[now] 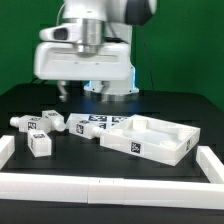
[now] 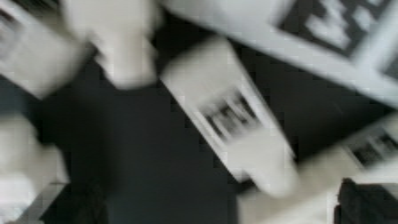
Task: Assemble one leg
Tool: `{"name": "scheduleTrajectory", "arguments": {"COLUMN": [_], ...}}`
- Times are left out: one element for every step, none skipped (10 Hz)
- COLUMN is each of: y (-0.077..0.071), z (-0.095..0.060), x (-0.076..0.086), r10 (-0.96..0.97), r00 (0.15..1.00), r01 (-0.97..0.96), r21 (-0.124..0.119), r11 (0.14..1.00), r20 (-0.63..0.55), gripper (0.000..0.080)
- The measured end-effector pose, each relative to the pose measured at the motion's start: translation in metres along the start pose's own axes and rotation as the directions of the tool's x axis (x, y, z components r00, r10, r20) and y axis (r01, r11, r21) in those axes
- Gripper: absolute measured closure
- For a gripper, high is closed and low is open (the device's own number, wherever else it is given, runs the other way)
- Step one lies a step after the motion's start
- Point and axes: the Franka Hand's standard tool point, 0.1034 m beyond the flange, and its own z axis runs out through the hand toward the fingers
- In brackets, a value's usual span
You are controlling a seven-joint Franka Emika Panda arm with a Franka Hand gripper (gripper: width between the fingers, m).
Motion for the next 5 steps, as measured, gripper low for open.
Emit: {"name": "scheduleTrajectory", "arguments": {"y": [-0.0072, 0.0005, 0.0006, -0.0005, -0.0004], "z": [0.0017, 0.0067, 0.0065, 0.0069, 0.0072], "x": [0.0197, 0.0153, 0.0143, 0.0148, 0.0144], "r10": [-0.077, -0.09, -0.082, -0.085, -0.085], "r00": [0.997, 0.996, 0.997, 0.996, 0.996], "r01": [0.077, 0.09, 0.082, 0.085, 0.084], "r21": [-0.009, -0.013, -0.013, -0.012, -0.012], "r11": [0.997, 0.996, 0.997, 0.996, 0.996], "r20": [-0.018, -0.012, -0.011, -0.011, -0.01], "gripper": [0.015, 0.015, 0.015, 0.015, 0.015]}}
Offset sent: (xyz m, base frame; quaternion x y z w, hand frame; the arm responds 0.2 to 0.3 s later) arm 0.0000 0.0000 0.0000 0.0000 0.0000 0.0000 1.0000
